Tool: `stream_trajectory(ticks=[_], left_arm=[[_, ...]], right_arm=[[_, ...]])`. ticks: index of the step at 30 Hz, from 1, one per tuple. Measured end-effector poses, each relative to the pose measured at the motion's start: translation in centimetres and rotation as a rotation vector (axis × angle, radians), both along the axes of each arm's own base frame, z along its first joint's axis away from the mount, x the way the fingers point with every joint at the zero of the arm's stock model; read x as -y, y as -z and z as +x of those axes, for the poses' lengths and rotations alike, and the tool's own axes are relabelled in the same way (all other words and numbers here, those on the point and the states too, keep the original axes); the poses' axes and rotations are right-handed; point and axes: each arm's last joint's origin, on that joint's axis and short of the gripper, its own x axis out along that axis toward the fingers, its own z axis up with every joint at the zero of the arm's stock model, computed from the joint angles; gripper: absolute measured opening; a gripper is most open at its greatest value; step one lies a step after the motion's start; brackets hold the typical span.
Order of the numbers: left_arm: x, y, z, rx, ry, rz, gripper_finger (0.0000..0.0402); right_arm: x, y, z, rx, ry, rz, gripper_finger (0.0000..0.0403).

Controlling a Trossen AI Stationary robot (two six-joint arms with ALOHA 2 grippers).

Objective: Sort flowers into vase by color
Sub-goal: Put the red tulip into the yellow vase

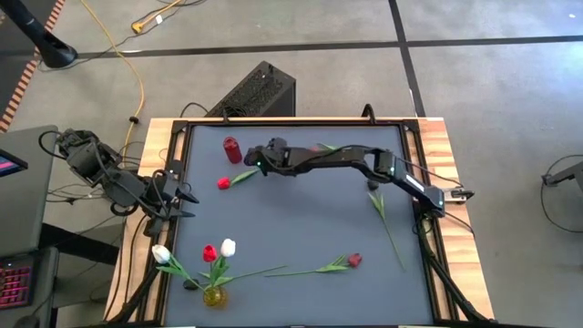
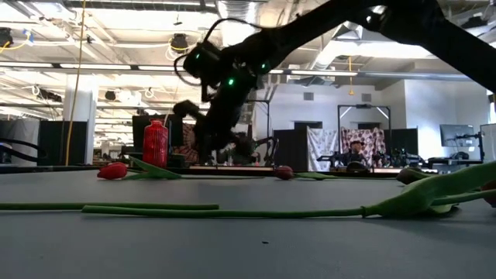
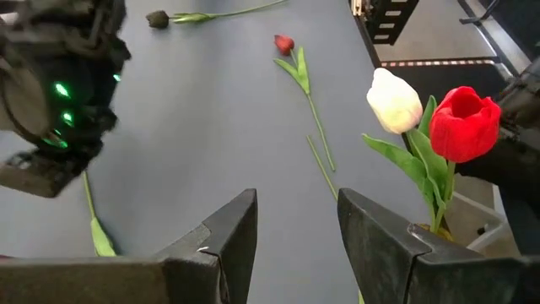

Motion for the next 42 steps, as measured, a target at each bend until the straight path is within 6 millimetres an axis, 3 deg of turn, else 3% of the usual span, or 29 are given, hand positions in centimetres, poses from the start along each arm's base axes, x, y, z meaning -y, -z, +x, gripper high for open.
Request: stream_trajectory(ticks=[4,9,12,18,25,38,42], left_arm=[[0.0,0.0,0.0,0.001,0.0,0.0,0.0154],[0.0,0.0,0.0,0.0,0.0,0.0,0.0154],[0.0,0.0,0.0,0.001,-0.001,-0.001,0.0154],[0.0,0.0,0.1,-0.001,-0.004,0.001,0.0154],[0.0,0.0,0.1,0.002,-0.011,0.004,0.0154],[0.0,0.0,0.1,0.006,-0.02,0.008,0.0154],[0.0,0.0,0.1,0.006,-0.019,0.008,0.0154]], right_arm=[[0.8,-1.5,-0.7,-0.053,-0.073,-0.012,0.0059],[2.3,-0.7,-1.3,-0.26,-0.524,-0.091,0.0078],[2.1,-1.7,-1.9,-0.401,-0.727,-0.22,0.0097],[1.7,-1.9,-2.2,-0.577,-1.001,-0.385,0.0139],[2.5,-1.6,-3.1,-0.696,-1.134,-0.42,0.0171],[4.2,-0.5,-3.9,-0.694,-1.216,-0.362,0.017],[3.6,0.0,-4.4,-0.769,-1.279,-0.351,0.017]])
